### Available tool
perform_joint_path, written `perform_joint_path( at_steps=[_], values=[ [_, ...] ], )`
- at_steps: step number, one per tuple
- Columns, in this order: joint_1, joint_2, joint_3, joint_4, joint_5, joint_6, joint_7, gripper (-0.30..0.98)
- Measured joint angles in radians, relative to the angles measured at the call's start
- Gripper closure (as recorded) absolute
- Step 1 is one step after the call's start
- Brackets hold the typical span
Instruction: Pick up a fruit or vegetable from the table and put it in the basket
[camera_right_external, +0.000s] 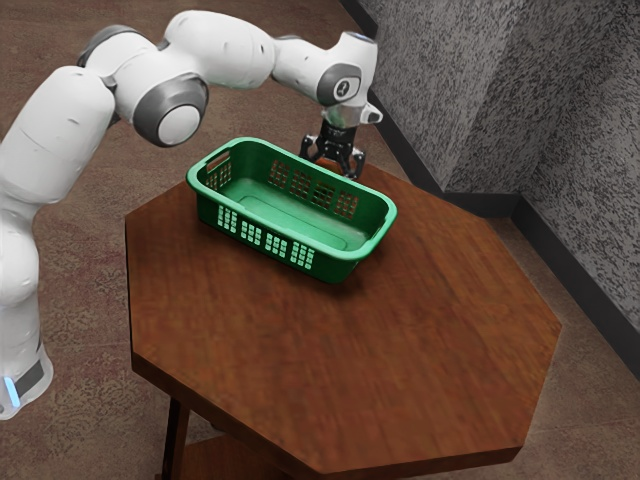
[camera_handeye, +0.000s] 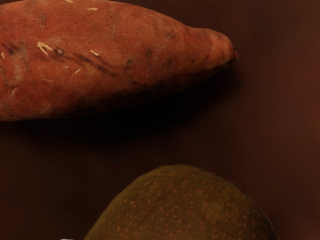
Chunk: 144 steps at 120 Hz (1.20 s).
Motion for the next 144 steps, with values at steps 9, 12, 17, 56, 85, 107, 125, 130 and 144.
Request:
perform_joint_path(
  at_steps=[9,12,17,56,85,107,125,130,144],
  values=[
    [0.000,0.003,0.000,0.000,0.002,0.000,-0.001,0.33],
    [0.000,0.004,0.000,0.000,0.003,0.000,0.000,0.35],
    [0.000,0.006,0.000,0.000,0.005,0.001,0.001,0.38],
    [0.000,0.022,-0.001,0.064,0.008,-0.010,0.000,0.40],
    [-0.014,-0.054,-0.003,0.155,0.019,-0.088,0.001,0.40],
    [-0.201,-0.374,-0.010,-0.171,0.105,-0.108,-0.006,0.44],
    [-0.294,-0.421,-0.021,-0.250,0.148,-0.081,-0.020,0.45],
    [-0.293,-0.422,-0.022,-0.253,0.154,-0.076,-0.023,0.45],
    [-0.277,-0.423,-0.029,-0.265,0.170,-0.066,-0.039,0.27]
  ],
)
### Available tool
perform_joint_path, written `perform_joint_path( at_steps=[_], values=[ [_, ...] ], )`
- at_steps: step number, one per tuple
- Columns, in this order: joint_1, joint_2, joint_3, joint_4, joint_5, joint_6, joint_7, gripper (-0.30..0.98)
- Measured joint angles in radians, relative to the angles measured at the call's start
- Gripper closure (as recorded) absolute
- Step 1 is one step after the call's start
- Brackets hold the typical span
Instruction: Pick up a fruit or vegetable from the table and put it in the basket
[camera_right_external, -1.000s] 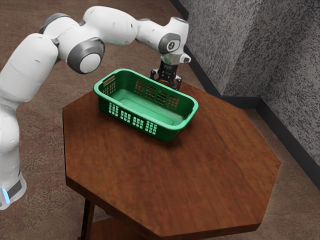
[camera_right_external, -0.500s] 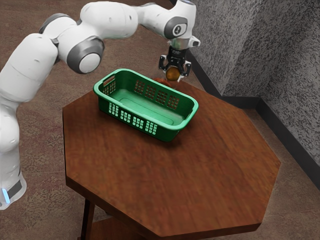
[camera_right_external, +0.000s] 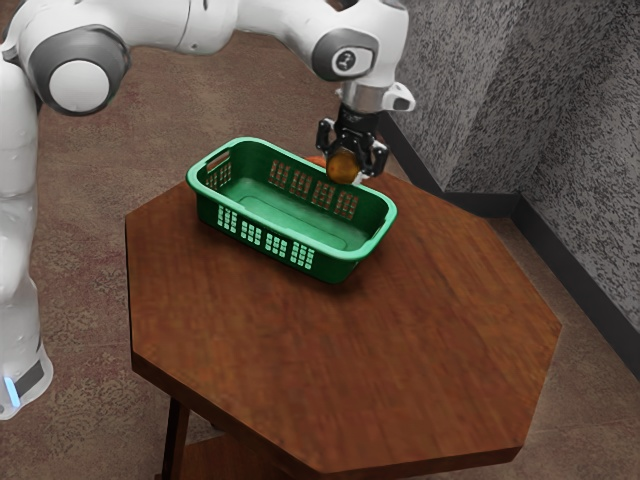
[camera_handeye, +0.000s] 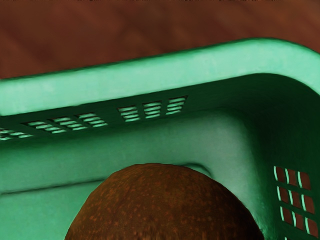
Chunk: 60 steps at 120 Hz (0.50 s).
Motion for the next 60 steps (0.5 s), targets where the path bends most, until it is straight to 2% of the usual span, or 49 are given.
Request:
perform_joint_path(
  at_steps=[10,22,42,60],
  values=[
    [-0.002,-0.001,-0.005,-0.002,0.007,0.004,-0.011,0.15],
    [-0.006,-0.001,-0.006,-0.002,0.011,0.007,-0.022,0.07],
    [-0.001,0.018,-0.008,0.031,0.010,-0.018,-0.036,0.02],
    [-0.002,0.032,-0.008,0.043,-0.059,-0.052,-0.026,0.01]
  ],
)
